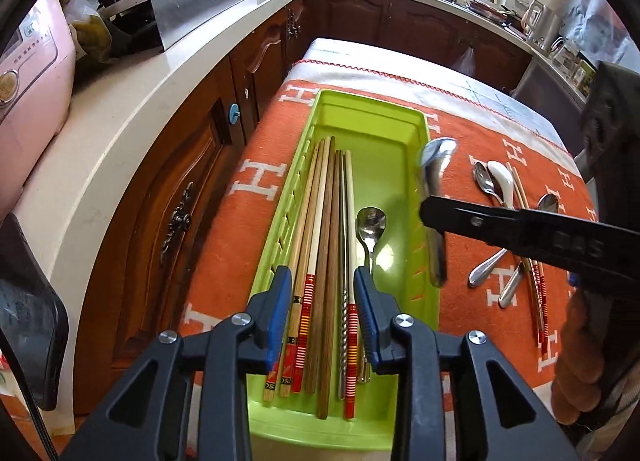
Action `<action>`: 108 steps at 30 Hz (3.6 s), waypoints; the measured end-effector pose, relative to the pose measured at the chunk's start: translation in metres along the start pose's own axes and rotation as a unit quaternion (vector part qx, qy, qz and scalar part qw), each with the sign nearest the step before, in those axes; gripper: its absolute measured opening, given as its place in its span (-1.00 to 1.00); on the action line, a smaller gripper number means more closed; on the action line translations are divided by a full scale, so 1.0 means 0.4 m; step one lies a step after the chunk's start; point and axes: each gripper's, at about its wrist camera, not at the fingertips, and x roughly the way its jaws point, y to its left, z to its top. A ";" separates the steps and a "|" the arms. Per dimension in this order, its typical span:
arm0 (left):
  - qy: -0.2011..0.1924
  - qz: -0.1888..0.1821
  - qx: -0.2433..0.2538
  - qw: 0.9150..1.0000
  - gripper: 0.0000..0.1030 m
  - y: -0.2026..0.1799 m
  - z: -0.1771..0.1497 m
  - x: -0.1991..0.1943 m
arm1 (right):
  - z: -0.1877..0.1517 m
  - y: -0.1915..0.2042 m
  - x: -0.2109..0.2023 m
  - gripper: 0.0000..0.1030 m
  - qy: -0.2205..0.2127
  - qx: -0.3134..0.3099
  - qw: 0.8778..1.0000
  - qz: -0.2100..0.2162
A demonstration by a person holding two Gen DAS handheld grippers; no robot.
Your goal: Organize utensils
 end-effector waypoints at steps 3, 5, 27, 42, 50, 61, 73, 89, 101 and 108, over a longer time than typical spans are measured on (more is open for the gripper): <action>-0.003 -0.001 0.000 1.000 -0.41 -0.002 0.000 -0.004 | 0.008 -0.002 0.017 -0.94 0.002 0.002 1.000 -0.019; -0.006 -0.002 -0.002 1.000 -0.41 -0.001 -0.003 -0.014 | 0.016 -0.006 0.025 -0.90 0.004 0.008 0.999 -0.036; -0.016 -0.018 0.020 1.000 -0.37 -0.063 -0.015 -0.060 | -0.091 0.003 -0.181 -0.87 -0.048 -0.047 0.996 -0.064; 0.012 -0.106 0.073 0.992 -0.10 -0.262 -0.015 -0.059 | -0.193 -0.152 -0.397 -0.87 -0.114 0.001 0.985 -0.127; 0.053 -0.141 0.059 0.987 -0.10 -0.360 0.033 0.041 | -0.207 -0.237 -0.426 -0.87 -0.127 0.030 0.981 -0.141; 0.099 -0.112 0.018 0.989 -0.10 -0.435 0.135 0.234 | -0.199 -0.309 -0.396 -0.87 -0.127 0.045 0.983 -0.121; 0.109 -0.072 0.045 0.990 -0.82 -0.478 0.144 0.293 | -0.189 -0.378 -0.378 -0.87 -0.122 0.071 0.985 -0.095; 0.070 -0.055 0.051 0.995 -0.92 -0.467 0.135 0.283 | -0.187 -0.396 -0.346 -0.87 -0.103 0.075 0.988 -0.088; -0.015 -0.078 0.076 0.994 -0.99 -0.387 0.148 0.047 | -0.155 -0.365 -0.303 -0.77 -0.088 0.065 0.990 -0.084; 0.036 -0.089 0.068 0.993 -0.99 -0.341 0.103 0.097 | -0.154 -0.344 -0.280 -0.77 -0.077 0.059 0.991 -0.095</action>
